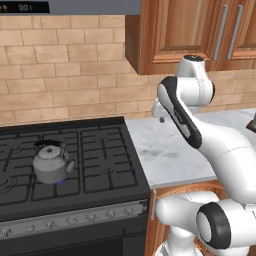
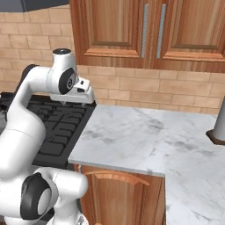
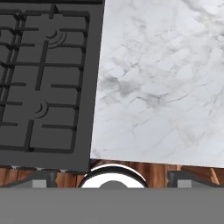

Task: The kettle is done boiling. Turn off the stove, then wait for 300 timesteps before moving the kettle to the dining table.

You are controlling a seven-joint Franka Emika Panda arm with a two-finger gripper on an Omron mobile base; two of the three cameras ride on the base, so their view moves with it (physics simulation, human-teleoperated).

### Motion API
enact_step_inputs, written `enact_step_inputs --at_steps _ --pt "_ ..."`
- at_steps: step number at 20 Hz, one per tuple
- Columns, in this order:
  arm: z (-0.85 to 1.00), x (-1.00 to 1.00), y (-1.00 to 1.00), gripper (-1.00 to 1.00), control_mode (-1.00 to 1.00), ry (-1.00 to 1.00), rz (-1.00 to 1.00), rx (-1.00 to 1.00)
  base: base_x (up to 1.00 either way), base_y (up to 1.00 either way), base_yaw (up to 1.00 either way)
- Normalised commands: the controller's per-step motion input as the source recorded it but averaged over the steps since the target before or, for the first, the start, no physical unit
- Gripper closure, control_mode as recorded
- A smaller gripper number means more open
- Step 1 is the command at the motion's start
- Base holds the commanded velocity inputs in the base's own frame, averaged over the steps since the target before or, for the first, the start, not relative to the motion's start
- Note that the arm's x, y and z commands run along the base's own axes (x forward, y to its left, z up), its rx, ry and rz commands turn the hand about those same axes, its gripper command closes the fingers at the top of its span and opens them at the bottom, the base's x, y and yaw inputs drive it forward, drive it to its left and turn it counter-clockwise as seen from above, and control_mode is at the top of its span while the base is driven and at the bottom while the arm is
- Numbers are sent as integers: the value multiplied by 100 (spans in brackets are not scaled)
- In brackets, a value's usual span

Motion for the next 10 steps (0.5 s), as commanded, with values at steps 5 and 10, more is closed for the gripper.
enact_step_inputs --at_steps 5,10 --pt "0 -18 68 -100 -100 -5 0 -16 0 0 0" --pt "-1 -12 60 -100 -100 -1 0 -14 0 0 0"
